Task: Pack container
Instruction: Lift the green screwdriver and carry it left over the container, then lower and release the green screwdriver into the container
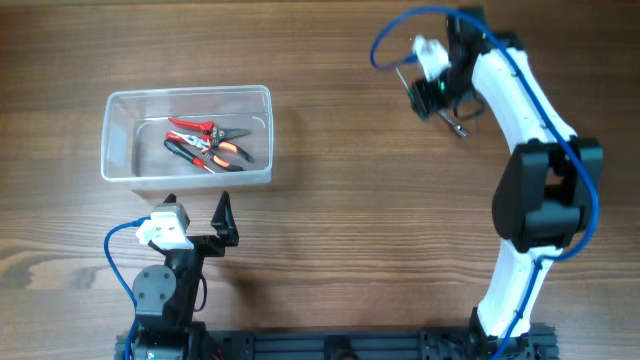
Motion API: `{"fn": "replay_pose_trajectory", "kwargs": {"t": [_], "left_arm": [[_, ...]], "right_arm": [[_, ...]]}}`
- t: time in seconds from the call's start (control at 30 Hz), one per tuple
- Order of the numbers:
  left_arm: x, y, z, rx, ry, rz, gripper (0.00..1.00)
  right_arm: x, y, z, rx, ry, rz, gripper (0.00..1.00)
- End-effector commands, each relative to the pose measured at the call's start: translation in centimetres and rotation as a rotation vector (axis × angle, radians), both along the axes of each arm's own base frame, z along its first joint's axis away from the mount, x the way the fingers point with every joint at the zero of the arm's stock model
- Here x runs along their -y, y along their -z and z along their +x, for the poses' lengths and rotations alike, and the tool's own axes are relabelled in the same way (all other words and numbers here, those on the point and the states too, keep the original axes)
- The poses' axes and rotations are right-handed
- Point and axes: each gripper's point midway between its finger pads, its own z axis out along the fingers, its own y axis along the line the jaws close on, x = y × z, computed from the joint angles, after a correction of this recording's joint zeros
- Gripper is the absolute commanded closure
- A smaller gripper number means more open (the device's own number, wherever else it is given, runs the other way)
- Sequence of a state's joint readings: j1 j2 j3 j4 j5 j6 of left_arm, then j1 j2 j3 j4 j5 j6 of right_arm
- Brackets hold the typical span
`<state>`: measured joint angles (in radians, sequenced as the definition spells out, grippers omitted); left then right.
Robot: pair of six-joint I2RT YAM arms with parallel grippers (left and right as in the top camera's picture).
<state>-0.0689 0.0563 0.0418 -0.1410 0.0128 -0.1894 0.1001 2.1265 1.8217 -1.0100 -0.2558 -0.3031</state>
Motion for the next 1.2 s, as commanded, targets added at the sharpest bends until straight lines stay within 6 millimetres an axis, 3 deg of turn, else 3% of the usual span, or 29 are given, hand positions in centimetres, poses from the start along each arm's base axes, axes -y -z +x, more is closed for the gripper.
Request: {"fn": "replay_pose_trajectory", "kwargs": {"t": [0.0,0.1,0.3,0.4,0.5,0.63,0.97,1.07,1.17], "left_arm": [[-0.2,0.2,0.0,-0.005,-0.010,-0.008,0.00],[-0.2,0.2,0.0,-0.005,-0.010,-0.008,0.00],[-0.2,0.2,0.0,-0.005,-0.010,-0.008,0.00],[-0.2,0.2,0.0,-0.005,-0.010,-0.008,0.00],[-0.2,0.2,0.0,-0.005,-0.010,-0.008,0.00],[-0.2,0.2,0.0,-0.005,-0.010,-0.008,0.00],[-0.2,0.2,0.0,-0.005,-0.010,-0.008,0.00],[-0.2,0.2,0.0,-0.005,-0.010,-0.008,0.00],[-0.2,0.2,0.0,-0.005,-0.010,-0.008,0.00]], "right_arm": [[-7.3,-11.2,0.3,0.243,-0.167,0.158,0.96],[-12.8,-13.0,-1.9,0.307,-0.373,0.185,0.96],[-23.3,-11.6,-8.6,0.324,-0.773,0.190,0.96],[-27.0,-10.5,-11.3,0.357,-0.943,0.171,0.96],[-29.8,-8.9,-12.1,0.383,-1.018,0.151,0.96],[-31.7,-6.7,-11.7,0.396,-1.039,0.159,0.96],[-33.5,-1.6,-8.8,0.391,-0.961,0.147,0.94],[-33.7,-1.6,-8.3,0.397,-0.927,0.153,0.75],[-33.3,-2.3,-7.6,0.411,-0.871,0.123,0.48]]}}
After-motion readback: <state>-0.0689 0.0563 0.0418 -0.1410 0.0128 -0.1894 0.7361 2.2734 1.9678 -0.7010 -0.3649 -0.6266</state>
